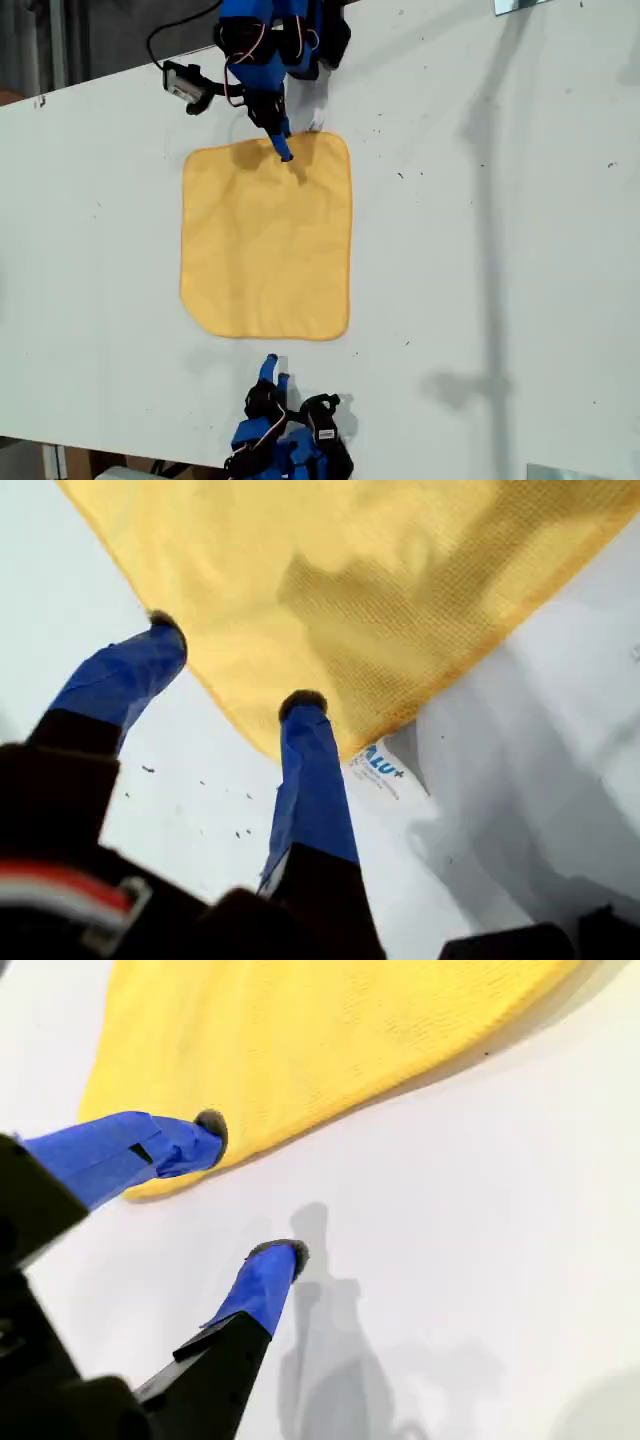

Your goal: Grasp corners of a square towel and fold twice.

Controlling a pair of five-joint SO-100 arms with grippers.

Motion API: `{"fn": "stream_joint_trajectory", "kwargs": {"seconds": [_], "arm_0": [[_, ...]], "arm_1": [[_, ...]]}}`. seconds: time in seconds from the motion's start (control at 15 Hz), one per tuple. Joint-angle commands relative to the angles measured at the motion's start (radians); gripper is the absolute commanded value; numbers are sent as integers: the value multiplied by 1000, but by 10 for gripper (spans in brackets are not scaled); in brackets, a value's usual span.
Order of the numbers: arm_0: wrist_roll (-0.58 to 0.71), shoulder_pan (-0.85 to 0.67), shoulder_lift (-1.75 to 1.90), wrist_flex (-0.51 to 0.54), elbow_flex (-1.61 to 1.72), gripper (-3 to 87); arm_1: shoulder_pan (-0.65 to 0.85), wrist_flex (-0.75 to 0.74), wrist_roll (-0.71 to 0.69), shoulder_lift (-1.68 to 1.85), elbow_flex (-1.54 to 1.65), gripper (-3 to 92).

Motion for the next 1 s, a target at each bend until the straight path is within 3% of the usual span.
{"fn": "stream_joint_trajectory", "kwargs": {"seconds": [0.0, 0.2, 0.47, 0.8, 0.93], "arm_0": [[8, 35, -537, -87, -229, 202], [0, 40, -511, -107, -201, 203], [-8, 38, -482, -112, -179, 202], [-11, 37, -385, -120, -117, 197], [-9, 35, -353, -118, -98, 198]], "arm_1": [[-46, 54, -23, -347, -195, 250], [-141, 83, 20, -419, -172, 248], [-278, -12, 103, -512, -172, 252], [-290, -164, 103, -838, -249, 258], [-285, -147, 98, -945, -327, 242]]}}
